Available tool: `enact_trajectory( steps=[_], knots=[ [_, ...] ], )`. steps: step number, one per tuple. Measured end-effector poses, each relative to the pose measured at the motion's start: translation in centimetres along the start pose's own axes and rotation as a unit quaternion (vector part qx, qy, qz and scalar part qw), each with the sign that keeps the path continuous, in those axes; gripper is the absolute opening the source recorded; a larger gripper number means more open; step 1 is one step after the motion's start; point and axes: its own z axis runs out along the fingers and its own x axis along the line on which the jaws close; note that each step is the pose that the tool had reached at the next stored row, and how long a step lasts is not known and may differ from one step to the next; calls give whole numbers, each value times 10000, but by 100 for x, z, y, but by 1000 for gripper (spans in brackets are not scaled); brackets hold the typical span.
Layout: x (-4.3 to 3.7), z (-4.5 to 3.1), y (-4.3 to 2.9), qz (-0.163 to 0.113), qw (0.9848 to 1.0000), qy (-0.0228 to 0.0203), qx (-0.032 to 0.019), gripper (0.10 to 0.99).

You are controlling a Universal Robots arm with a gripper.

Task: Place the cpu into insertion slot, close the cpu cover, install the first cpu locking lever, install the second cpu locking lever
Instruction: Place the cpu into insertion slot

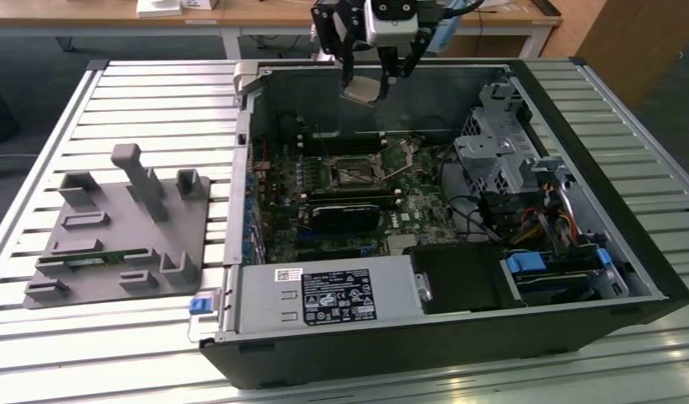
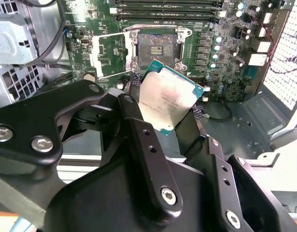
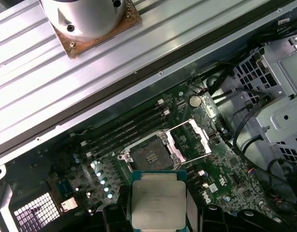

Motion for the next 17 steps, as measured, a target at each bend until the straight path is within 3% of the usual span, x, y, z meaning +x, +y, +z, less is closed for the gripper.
enact_trajectory(
  steps=[10, 17],
  knots=[
    [7, 6, -3, 423, 9991, -37, -8, 541],
    [8, 13, -4, 917, 9958, -82, -16, 541]
  ],
)
